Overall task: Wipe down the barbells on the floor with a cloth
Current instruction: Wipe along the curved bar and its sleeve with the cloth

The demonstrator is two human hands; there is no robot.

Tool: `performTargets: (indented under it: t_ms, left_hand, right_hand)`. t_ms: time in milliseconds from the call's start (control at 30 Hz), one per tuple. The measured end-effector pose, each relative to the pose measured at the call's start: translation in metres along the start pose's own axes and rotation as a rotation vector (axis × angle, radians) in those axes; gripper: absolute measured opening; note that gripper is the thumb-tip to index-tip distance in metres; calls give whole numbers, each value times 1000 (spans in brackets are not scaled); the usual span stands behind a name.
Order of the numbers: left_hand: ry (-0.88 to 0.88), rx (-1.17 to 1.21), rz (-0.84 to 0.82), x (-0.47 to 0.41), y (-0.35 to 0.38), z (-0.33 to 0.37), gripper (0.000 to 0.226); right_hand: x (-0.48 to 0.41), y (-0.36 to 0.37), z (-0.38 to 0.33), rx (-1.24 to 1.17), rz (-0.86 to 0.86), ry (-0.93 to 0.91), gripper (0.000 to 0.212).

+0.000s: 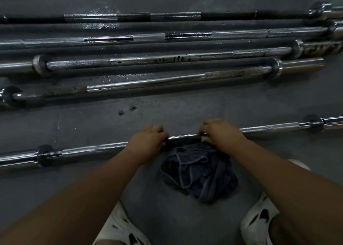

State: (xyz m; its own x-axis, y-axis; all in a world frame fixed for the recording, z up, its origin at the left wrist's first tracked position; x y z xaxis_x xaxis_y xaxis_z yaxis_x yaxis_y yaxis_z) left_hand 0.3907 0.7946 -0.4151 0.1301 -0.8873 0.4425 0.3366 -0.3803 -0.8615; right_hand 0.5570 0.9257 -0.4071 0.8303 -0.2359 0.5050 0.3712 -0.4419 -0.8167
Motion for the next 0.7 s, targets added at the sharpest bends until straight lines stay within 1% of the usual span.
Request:
performTargets:
  t_ms: [100, 233, 333, 467, 500, 533, 600, 633, 667, 700]
  left_hand:
    - [-14, 2, -9, -1, -1, 0, 31]
    - [-74, 38, 26, -10, -11, -3, 30]
    - [-81, 53, 77, -13, -17, -2, 26]
    - [-96, 47, 69, -15, -16, -3, 29]
    - [-97, 43, 73, -15, -16, -3, 29]
    - [-103, 37, 77, -15, -15, -3, 29]
    - [-126, 30, 95, -14, -13, -4, 29]
    - [-141, 28, 104, -12, -10, -4, 28]
    - [-158, 25, 115, -11, -9, -4, 27]
    - [-170, 19, 121, -11, -7, -4, 26]
  right_hand:
    - [1, 1, 3, -61, 35, 25, 25]
    - [-11, 0, 16, -184, 64, 137, 19]
    - [-20, -5, 19, -161, 117, 113, 19]
    - [-16, -6, 17, -131, 151, 133, 21]
    - [-12, -8, 12, -98, 209, 149, 22]
    - [-4, -9, 5, -61, 309, 168, 24]
    - [19, -5, -16, -80, 499, 243, 29]
    - [31, 2, -31, -113, 543, 270, 32]
    - [40, 13, -47, -137, 528, 295, 39]
    - [46, 24, -62, -161, 475, 322, 50]
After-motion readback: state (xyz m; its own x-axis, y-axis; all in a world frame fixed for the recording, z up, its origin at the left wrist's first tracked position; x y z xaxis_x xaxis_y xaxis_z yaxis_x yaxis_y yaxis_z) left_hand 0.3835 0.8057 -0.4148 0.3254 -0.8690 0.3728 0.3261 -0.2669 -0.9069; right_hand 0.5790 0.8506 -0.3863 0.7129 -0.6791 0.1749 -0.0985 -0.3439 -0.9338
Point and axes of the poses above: each hand's wrist, its own x-axis away from the middle knuckle, its own y-axis out of the palm, z = x × y, the point moved 6 cm from there along -x, towards the middle knuckle, and after that the axes turned 9 degrees about -y, right-handed, at the moved point
